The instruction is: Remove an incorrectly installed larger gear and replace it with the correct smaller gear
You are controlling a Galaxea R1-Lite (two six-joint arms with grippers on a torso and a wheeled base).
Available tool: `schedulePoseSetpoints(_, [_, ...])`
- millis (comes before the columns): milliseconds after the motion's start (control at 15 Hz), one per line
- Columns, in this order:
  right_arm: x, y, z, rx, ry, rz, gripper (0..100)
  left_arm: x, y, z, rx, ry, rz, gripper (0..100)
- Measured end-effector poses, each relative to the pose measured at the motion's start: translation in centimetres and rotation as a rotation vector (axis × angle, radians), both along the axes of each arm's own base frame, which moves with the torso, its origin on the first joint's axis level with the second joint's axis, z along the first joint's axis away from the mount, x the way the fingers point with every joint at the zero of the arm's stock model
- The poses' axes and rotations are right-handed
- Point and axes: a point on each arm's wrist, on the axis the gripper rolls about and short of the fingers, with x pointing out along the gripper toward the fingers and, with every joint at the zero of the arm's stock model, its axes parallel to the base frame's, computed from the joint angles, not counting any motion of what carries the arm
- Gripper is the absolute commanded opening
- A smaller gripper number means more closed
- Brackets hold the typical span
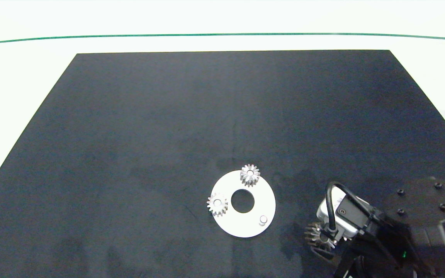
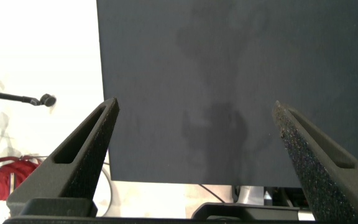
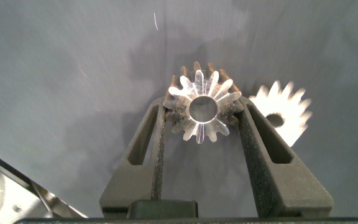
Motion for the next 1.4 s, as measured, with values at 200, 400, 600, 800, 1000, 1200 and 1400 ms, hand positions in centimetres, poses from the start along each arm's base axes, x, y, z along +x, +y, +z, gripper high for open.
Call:
schedulePoseSetpoints(200, [1.0, 2.0, 2.2, 0.012, -0.008, 0.032, 28, 0.0, 0.0, 0.0, 0.0, -0.002, -0.001, 100])
schedulePoseSetpoints(400, [2.2, 4.3, 3.7, -0.02, 0.038, 0.068, 28, 0.0, 0.0, 0.0, 0.0, -0.002, -0.001, 100])
schedulePoseSetpoints(600, [3.8, 6.8, 4.8, -0.054, 0.076, 0.098, 28, 0.0, 0.0, 0.1, 0.001, -0.006, -0.001, 100])
schedulePoseSetpoints(800, [4.7, 8.3, 4.2, -0.115, 0.114, 0.118, 28, -0.1, 0.0, 0.1, 0.001, -0.01, -0.003, 100])
schedulePoseSetpoints(1000, [5.2, 9.0, 3.4, -0.147, 0.128, 0.131, 28, -0.1, 0.0, 0.2, 0.001, -0.011, -0.003, 100])
schedulePoseSetpoints(1200, [5.4, 9.3, 3.0, -0.161, 0.136, 0.134, 28, -0.1, 0.0, 0.2, 0.001, -0.011, -0.002, 100])
schedulePoseSetpoints(1400, [5.5, 9.4, 2.6, -0.17, 0.142, 0.133, 28, -0.2, 0.0, 0.2, 0.001, -0.013, -0.002, 100])
